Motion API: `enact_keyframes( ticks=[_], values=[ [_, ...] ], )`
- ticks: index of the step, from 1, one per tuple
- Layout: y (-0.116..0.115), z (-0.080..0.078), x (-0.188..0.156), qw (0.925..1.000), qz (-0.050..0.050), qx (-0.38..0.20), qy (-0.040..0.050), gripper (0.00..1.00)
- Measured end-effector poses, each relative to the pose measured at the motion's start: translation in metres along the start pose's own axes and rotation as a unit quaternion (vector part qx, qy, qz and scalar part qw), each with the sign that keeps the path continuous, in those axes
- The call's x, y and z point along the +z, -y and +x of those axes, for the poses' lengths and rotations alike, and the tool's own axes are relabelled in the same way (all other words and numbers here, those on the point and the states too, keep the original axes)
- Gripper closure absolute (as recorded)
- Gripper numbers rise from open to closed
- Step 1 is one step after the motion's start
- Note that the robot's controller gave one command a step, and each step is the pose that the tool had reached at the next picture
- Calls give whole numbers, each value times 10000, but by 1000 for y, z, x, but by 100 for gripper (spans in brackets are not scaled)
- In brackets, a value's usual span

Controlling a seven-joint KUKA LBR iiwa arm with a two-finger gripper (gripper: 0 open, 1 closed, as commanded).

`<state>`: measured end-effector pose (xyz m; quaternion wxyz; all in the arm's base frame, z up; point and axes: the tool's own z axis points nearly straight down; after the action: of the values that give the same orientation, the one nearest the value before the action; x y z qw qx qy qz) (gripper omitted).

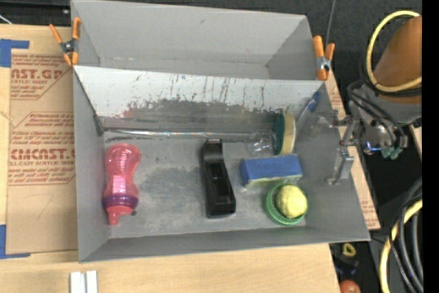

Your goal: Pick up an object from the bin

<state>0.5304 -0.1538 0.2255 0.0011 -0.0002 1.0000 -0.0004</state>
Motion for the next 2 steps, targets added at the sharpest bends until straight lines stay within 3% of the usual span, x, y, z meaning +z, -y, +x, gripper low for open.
enact_keyframes(
  ticks=[1, 2],
  values=[
    [0, 0, 0, 10000, 0, 0, 0, 0],
    [0, 27, -58, 9951, 14, -986, 31, 0]
  ],
)
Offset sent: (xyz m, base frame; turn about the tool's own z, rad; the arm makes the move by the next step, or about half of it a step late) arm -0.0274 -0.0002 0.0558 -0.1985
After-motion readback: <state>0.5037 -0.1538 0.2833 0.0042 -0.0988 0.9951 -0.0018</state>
